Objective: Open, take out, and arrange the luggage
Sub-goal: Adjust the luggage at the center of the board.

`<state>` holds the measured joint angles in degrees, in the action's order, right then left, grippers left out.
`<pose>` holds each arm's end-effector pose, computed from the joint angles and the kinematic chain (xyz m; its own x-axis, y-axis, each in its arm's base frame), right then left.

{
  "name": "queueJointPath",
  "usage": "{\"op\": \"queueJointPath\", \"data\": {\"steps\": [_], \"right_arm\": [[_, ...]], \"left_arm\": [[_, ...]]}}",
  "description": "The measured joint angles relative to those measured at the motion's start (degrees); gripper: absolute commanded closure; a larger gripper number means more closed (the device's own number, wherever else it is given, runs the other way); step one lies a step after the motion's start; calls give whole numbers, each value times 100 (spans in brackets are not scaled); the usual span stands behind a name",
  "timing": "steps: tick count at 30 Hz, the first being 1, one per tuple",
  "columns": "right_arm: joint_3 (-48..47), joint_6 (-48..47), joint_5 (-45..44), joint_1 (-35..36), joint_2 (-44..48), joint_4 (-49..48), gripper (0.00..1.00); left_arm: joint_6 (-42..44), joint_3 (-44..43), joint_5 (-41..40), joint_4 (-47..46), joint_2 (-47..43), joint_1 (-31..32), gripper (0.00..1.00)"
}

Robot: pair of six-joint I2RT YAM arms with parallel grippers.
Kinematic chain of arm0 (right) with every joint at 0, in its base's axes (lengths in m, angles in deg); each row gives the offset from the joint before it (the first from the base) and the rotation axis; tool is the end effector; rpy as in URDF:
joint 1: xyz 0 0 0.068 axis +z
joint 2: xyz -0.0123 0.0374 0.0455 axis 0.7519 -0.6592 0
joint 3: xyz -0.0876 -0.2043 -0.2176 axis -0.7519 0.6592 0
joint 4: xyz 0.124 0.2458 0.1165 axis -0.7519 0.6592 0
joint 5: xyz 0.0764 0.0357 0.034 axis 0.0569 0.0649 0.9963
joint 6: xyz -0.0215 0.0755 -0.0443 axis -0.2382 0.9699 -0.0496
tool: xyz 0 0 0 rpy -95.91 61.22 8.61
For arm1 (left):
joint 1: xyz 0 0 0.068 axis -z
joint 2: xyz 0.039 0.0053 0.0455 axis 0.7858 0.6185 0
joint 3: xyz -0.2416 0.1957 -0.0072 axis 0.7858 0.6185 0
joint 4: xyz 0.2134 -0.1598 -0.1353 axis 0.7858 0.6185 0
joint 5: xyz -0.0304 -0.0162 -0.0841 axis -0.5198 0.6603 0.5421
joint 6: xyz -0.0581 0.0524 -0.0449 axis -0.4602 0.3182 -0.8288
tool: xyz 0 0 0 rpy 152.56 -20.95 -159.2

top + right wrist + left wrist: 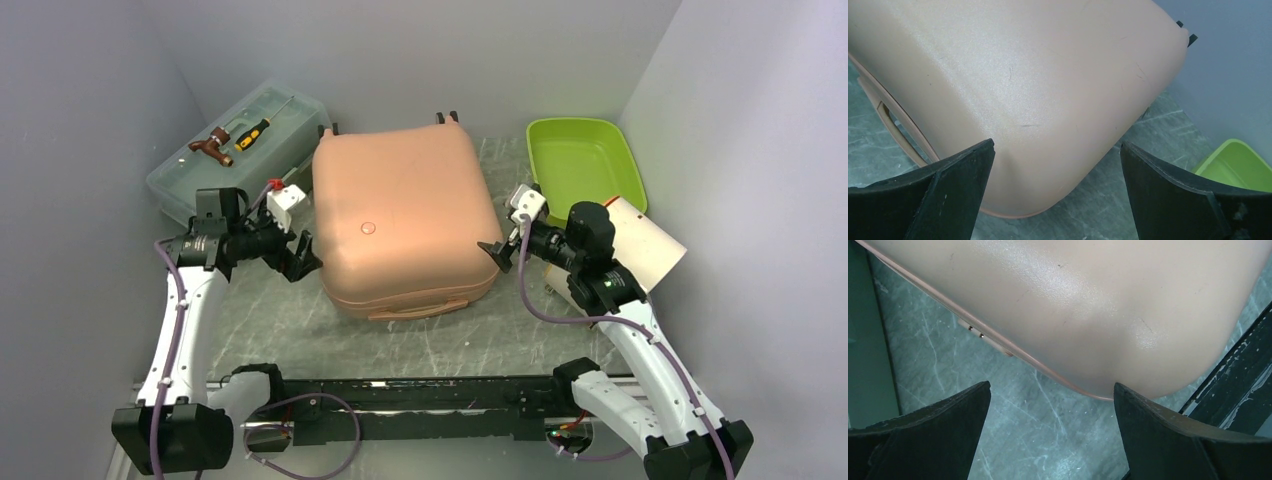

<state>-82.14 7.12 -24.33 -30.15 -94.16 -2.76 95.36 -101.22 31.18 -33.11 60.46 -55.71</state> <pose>0.2165 0.1162 0.3634 0.1108 -0.3549 -0.9283 -0.7701 0.5598 -0.3059 0.2394 -0.0362 0.3375 -0.4551 0.3575 -0.8155 0.7070 0.7018 -0.0869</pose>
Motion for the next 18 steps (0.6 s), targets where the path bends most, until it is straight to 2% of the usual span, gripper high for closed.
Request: {"op": "queueJointPath", "data": {"steps": [6,10,14,18], "right_arm": [[118,-66,-83,0,-11,-31,0],[195,-76,-334,0,-11,-96,0],[251,4,-861,-11,-11,-382,0],[275,120,-1532,-22,-90,-741,0]], "left_arm": [[328,-118,-448,-17,173,212,1],[697,-116,-743,-76,599,245,1],[933,-72,-866,-26,968,356,1],[1075,-15,-859,24,894,446,1]]}}
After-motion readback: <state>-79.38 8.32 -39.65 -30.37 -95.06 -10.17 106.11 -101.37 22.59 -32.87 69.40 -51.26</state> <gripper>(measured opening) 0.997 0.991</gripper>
